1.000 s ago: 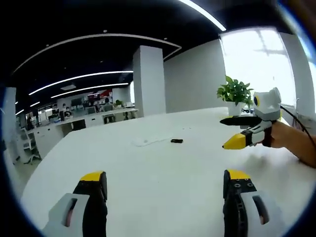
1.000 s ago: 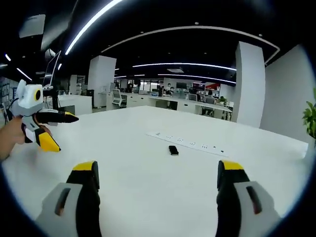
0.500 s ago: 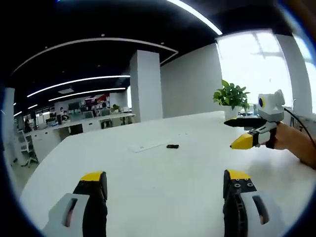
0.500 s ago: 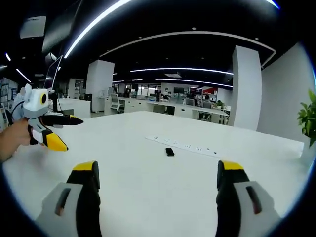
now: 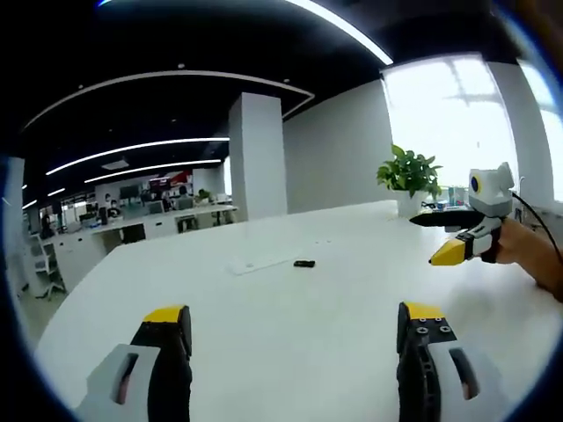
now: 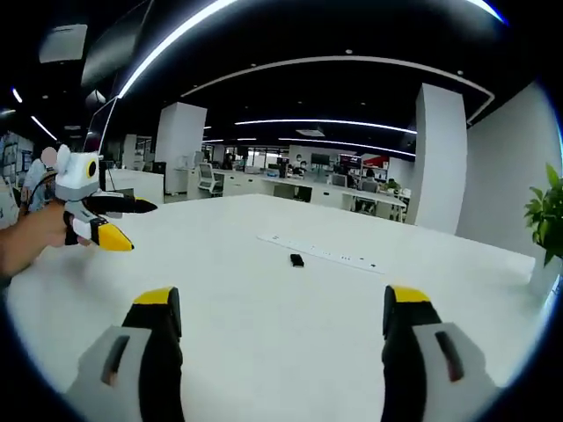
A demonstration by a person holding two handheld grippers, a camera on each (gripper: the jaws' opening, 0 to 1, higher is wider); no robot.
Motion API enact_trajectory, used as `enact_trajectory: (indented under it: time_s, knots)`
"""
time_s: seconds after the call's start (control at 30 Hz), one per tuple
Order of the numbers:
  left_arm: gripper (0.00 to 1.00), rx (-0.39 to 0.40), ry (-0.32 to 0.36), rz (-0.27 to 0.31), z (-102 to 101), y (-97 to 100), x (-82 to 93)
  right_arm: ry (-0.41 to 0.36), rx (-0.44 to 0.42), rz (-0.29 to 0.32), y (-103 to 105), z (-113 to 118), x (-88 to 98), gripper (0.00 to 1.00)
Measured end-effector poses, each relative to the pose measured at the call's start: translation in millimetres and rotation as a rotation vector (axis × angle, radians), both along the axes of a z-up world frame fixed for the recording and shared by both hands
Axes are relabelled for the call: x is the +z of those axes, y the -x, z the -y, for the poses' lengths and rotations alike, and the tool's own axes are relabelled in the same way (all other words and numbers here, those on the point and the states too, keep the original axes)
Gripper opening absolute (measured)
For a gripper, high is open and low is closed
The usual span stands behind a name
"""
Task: Snap the two parts of the plastic buckle together until the buckle closes and remains connected.
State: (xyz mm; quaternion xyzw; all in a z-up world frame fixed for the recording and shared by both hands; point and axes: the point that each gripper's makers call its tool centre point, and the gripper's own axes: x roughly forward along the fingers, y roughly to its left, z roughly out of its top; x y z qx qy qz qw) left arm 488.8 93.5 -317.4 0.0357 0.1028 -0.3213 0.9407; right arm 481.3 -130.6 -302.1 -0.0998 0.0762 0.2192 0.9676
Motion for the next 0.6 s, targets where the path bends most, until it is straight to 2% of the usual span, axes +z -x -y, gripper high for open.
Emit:
enact_trajectory:
  time_s: [0.17,0.4,0.6]
  knots:
    - [0.99,0.0,-0.006,-0.005,0,-1.3,-1.7,-0.026,-0.011,0.018,7,11,6.1,0.97]
    - [0.99,-0.008,0.011,-0.033,3,3.4,-2.8,-0.015,0.008,0.014,16,6,2.7,1.0]
    - [0.99,-0.008,-0.013,-0.035,1,-3.1,-6.2,-0.035,0.006,0.006,17,8,3.6,1.0]
